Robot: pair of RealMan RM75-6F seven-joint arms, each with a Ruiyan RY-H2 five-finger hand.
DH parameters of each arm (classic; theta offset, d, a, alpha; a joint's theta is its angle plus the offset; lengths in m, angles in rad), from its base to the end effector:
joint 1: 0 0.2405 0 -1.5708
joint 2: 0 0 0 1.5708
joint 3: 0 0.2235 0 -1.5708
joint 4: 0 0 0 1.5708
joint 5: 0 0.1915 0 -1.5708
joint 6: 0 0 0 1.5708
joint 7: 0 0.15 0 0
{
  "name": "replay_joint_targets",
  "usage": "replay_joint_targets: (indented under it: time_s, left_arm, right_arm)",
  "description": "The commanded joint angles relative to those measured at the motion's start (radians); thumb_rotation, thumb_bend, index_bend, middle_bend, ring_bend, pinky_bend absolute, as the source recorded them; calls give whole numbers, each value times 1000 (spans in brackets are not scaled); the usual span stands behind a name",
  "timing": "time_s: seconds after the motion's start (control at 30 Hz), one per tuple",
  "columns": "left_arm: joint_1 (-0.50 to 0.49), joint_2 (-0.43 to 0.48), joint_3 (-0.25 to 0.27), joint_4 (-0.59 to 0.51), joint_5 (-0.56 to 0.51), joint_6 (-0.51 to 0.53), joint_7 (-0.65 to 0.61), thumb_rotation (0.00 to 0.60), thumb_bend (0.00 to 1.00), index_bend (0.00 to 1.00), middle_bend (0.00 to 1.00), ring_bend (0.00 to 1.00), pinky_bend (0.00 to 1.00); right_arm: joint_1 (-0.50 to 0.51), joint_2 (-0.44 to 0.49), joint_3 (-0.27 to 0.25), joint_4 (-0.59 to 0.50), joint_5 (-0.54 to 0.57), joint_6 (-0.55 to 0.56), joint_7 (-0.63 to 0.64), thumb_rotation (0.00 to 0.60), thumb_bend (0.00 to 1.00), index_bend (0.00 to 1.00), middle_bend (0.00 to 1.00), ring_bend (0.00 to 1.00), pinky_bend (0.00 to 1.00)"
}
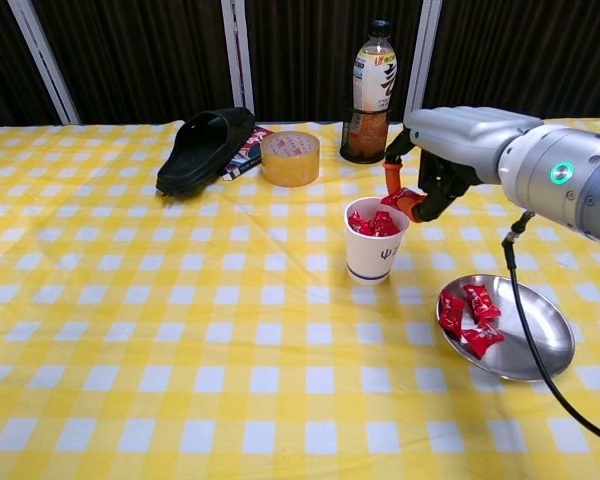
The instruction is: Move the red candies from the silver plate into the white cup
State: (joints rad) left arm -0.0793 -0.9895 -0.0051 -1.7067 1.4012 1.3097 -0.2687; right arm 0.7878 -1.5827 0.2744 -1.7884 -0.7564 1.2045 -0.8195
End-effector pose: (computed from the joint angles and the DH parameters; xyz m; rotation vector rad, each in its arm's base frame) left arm -0.2953 0.1679 0.1666 -1.2784 -1.2881 -0.8815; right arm -0.0728 -0.3047 0.0117 1.7385 -0.9465 0.8422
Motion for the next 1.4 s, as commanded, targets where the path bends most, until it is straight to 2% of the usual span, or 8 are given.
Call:
replay_joint_targets:
  time_s: [0.03,0.37,0.57,0.73,1.03,1.27,1.37,1.4]
  left_arm:
    - [-1,1,0,0,-1,-3,-1,600,38,0,0,0,0]
    - [-2,2,-1,-2,-7,-6,-3,600,38,0,0,0,0]
    - [-3,2,-1,-1,-8,-7,-2,600,38,0,0,0,0]
    - [-3,2,-2,-1,-10,-7,-3,600,39,0,0,0,0]
    - [-1,1,-1,-1,-4,-1,-2,600,39,0,0,0,0]
    - [2,-3,0,2,2,11,5,600,39,0,0,0,0]
    - [4,-6,-1,3,4,17,10,600,39,0,0,0,0]
    - [5,-6,-1,4,5,19,11,600,39,0,0,0,0]
  right_arm:
    - [10,-12,0,20,3,-7,12,600,524,526,990,1000,983]
    - [31,-38,-12,62,3,-16,36,600,525,520,990,1000,983]
    - [37,-45,-19,71,0,-10,38,600,493,391,990,1000,983]
    - [34,-42,-25,61,-22,8,47,600,470,365,990,1000,983]
    - [-16,20,-66,-40,-93,77,65,600,470,344,990,1000,983]
    - [-90,120,-144,-132,-181,140,69,600,469,342,986,1000,962]
    - [-128,161,-186,-155,-231,162,86,600,469,307,881,927,878]
    - [-142,175,-203,-159,-253,169,94,600,469,269,791,847,842]
